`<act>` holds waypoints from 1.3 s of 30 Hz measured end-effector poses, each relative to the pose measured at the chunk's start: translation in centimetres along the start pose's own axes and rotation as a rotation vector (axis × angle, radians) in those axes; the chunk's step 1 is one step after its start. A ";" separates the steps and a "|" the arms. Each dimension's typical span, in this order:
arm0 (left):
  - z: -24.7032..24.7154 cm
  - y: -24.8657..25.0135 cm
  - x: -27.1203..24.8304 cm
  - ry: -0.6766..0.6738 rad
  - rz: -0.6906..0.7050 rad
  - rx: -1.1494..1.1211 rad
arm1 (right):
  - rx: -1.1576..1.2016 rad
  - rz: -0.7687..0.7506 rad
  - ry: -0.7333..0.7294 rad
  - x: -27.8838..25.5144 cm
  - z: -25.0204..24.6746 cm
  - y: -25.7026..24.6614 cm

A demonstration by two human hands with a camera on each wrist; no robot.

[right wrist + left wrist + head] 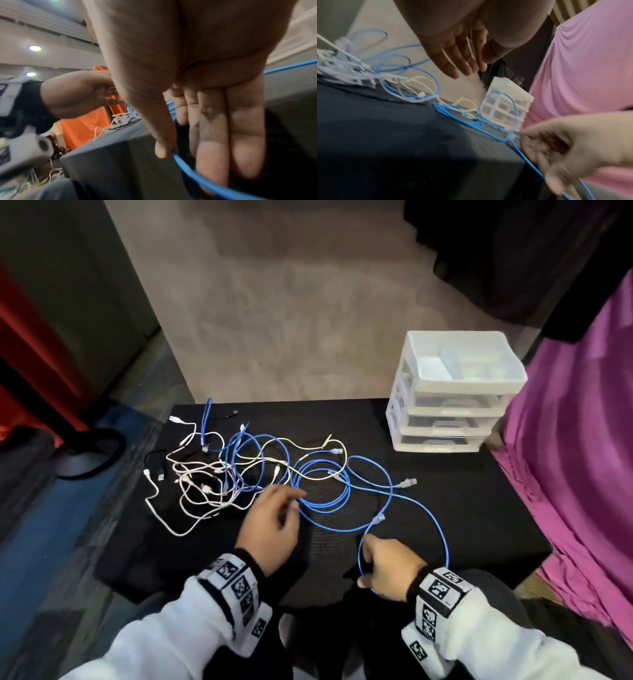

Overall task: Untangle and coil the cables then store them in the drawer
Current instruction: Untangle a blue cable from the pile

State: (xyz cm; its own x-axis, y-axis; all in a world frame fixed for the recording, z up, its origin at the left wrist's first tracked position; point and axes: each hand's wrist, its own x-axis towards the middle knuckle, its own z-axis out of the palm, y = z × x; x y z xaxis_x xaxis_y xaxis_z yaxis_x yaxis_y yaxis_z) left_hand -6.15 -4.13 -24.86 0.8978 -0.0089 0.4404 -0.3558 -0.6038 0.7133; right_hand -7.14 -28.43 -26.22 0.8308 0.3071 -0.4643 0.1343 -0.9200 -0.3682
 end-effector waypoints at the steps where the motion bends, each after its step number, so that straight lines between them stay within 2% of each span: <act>1: 1.3 0.0 -0.6 -0.088 -0.005 -0.012 | 0.012 -0.005 0.017 0.1 -0.1 -0.1; 3: 3.5 -0.4 -1.5 -0.276 -0.058 0.008 | 0.027 -0.031 0.030 0.2 0.0 0.2; 6: 5.2 -1.1 -1.9 -0.559 -0.123 0.228 | 0.105 -0.080 0.044 -0.5 -0.2 0.8; 8: 5.6 -1.5 -1.8 -0.615 -0.142 0.364 | 0.203 -0.116 0.110 -1.4 -1.3 1.5; 13: 6.3 -1.1 -1.6 -0.549 -0.172 0.419 | 0.453 -0.156 0.415 -4.1 -7.2 3.0; 19: 8.0 2.1 -1.9 -0.458 0.080 0.069 | 0.805 -0.323 0.807 -7.7 -15.9 2.0; 21: 8.1 2.0 -1.4 -0.429 0.056 0.107 | 0.846 -0.391 0.886 -8.4 -17.6 1.6; 23: 7.6 0.6 -0.7 -0.472 -0.040 0.186 | 0.871 -0.454 0.950 -9.2 -18.7 0.8; 25: 6.8 -0.8 0.0 -0.555 -0.122 0.290 | 0.888 -0.518 0.999 -10.2 -19.7 -0.2; 27: 6.1 -1.2 0.4 -0.541 -0.131 0.338 | 0.903 -0.575 0.998 -11.1 -20.4 -1.3; 31: 5.5 1.5 0.8 -0.305 -0.063 0.027 | 0.854 -0.677 0.951 -12.4 -21.2 -4.3; 33: 5.7 3.6 1.2 -0.258 -0.066 -0.106 | 0.854 -0.746 0.941 -12.9 -21.5 -6.2; 34: 5.7 4.4 1.4 -0.262 -0.087 -0.136 | 0.861 -0.786 0.941 -13.2 -21.7 -7.2; 37: 6.0 5.3 2.1 -0.401 -0.169 -0.160 | 0.866 -0.903 0.990 -14.1 -22.7 -9.3; 39: 6.5 5.4 2.7 -0.448 -0.213 -0.282 | 0.859 -0.969 0.999 -14.5 -23.6 -9.8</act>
State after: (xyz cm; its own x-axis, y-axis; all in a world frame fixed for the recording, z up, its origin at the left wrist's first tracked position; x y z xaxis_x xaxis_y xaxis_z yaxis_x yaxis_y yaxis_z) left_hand -3.96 -12.58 -23.40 0.9578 -0.2845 0.0403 -0.1552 -0.3941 0.9059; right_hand -7.78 -29.60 3.09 0.6650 0.0712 0.7435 0.7446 0.0140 -0.6673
